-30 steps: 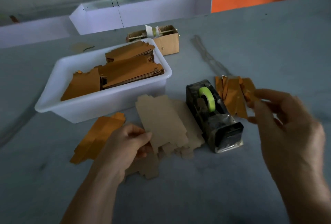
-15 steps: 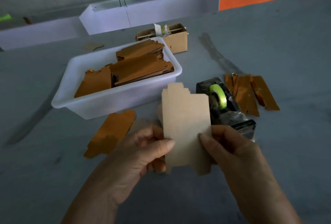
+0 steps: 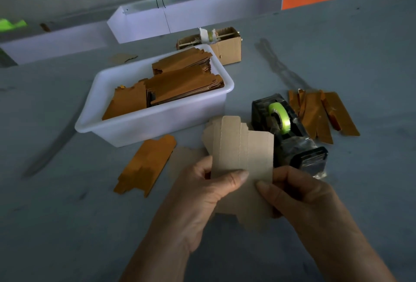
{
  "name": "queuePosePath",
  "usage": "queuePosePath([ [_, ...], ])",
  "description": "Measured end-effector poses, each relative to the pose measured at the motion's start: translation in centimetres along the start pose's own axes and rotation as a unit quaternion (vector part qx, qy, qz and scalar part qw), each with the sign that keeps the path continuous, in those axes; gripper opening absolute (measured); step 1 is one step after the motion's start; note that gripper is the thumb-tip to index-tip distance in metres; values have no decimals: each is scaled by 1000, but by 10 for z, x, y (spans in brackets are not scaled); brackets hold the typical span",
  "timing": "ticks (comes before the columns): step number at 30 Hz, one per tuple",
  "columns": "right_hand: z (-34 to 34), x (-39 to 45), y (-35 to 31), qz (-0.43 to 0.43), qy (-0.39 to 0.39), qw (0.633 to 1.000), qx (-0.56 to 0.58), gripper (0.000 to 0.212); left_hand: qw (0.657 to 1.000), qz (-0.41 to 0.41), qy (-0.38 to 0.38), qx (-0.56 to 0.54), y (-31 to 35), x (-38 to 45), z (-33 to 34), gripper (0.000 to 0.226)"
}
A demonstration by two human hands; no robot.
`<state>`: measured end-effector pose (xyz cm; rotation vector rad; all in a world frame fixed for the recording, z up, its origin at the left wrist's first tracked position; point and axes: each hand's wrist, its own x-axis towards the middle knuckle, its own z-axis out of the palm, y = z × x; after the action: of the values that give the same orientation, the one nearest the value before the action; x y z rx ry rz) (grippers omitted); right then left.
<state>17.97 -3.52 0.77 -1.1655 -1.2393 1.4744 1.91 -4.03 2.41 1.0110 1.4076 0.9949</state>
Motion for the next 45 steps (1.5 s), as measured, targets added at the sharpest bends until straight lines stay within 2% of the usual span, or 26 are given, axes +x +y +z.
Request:
queuePosePath([
  [4, -1, -2, 2, -15, 19, 998, -64, 15, 999, 22, 43, 15, -1, 0, 9, 21],
  [7, 4, -5, 7, -69, 107, 968, -216, 12, 996, 42, 77, 32, -4, 0, 16, 16],
  [9, 9, -8, 8, -113, 143, 945, -273, 30, 995, 47, 87, 22, -4, 0, 20, 12],
  [11, 17, -9, 9, -148, 144, 930, -303, 54, 994, 44, 94, 15, -5, 1, 23, 10],
  [13, 21, -9, 10, -171, 132, 925, -311, 65, 993, 50, 103, 12, -6, 1, 28, 11],
  [15, 20, -9, 9, -176, 103, 940, -272, 66, 992, 64, 108, 17, -5, -2, 31, 12],
  [17, 15, -11, 4, -127, 7, 982, -139, 62, 992, 79, 95, 13, -4, -4, 32, 10],
  [19, 13, -14, -4, -87, -73, 993, -18, 50, 993, 88, 75, 10, -5, -6, 29, 6],
  [20, 12, -14, -5, -92, -72, 993, -27, 40, 994, 89, 59, 19, -4, -8, 27, 13],
  [22, 11, -11, -4, -88, -16, 992, -91, 36, 994, 94, 7, 52, -2, -12, 26, 24],
  [24, 11, -8, -3, -87, 35, 987, -132, 30, 990, 113, -22, 85, -2, -16, 26, 24],
  [27, 9, -7, -1, -68, 27, 991, -115, 29, 983, 121, -23, 135, -3, -14, 17, 22],
  [30, 2, -5, 0, -54, 10, 991, -121, 42, 988, 65, -65, 125, 1, -13, 7, 23],
  [31, 1, -4, 0, -48, 4, 993, -104, 41, 988, 51, -83, 117, 3, -13, 6, 25],
  [34, 1, -2, 0, 21, -22, 997, 67, 28, 986, 40, -113, 112, 6, -12, 6, 27],
  [37, 3, -2, 0, 54, -16, 987, 148, 24, 993, 24, -81, 88, 4, -12, 5, 36],
  [40, 2, 0, 3, 53, 30, 985, 160, 17, 995, 27, -18, 90, -2, -14, 7, 33],
  [45, 5, -1, 3, 58, 48, 987, 142, 31, 993, 68, 62, 78, -7, -18, 18, 17],
])
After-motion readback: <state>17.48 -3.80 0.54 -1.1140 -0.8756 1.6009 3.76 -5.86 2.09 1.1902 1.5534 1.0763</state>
